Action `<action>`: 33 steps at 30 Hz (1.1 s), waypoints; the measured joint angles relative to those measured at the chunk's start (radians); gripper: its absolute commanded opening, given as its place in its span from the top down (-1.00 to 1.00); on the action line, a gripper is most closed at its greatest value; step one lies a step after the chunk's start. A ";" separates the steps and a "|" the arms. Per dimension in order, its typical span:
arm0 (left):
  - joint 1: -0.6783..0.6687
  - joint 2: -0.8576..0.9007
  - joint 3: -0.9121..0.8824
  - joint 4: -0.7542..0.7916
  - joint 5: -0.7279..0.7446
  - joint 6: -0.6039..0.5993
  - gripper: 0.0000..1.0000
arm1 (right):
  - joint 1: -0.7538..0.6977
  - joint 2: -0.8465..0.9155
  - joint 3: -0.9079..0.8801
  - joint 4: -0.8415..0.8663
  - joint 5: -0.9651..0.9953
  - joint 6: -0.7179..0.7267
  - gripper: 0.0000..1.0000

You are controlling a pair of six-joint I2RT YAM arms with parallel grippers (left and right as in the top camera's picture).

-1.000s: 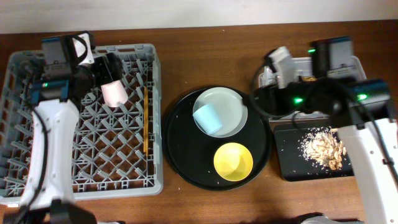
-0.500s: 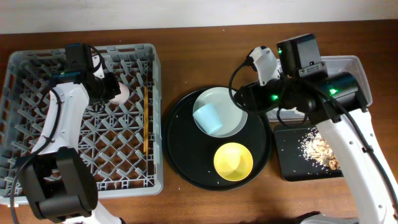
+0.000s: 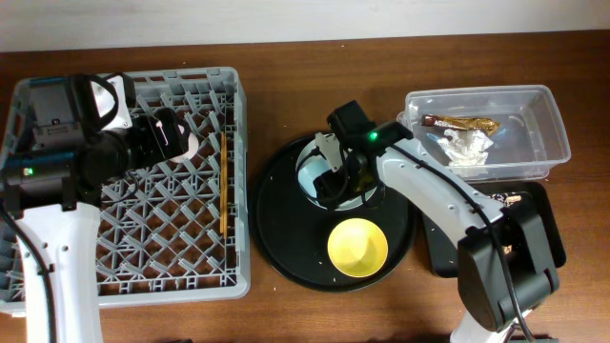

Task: Sort waste into correct bins and load items into the dishwasher rack
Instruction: 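Place the pink cup upside down in the rack with the left gripper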

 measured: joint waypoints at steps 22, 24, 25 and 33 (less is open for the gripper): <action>-0.187 0.000 -0.017 -0.089 -0.001 0.000 -0.98 | -0.027 -0.288 -0.060 0.052 0.026 0.206 -0.71; -0.278 0.000 -0.064 -0.029 0.000 0.000 -0.98 | -0.037 -0.294 -0.057 0.013 0.024 0.210 -0.69; -0.331 0.000 -0.106 0.023 0.000 0.000 -0.98 | -0.057 -0.294 -0.057 -0.004 0.017 0.211 -0.69; -0.536 0.179 -0.242 0.392 0.202 0.055 -0.99 | -0.415 -0.363 -0.056 -0.158 -0.373 0.120 -0.62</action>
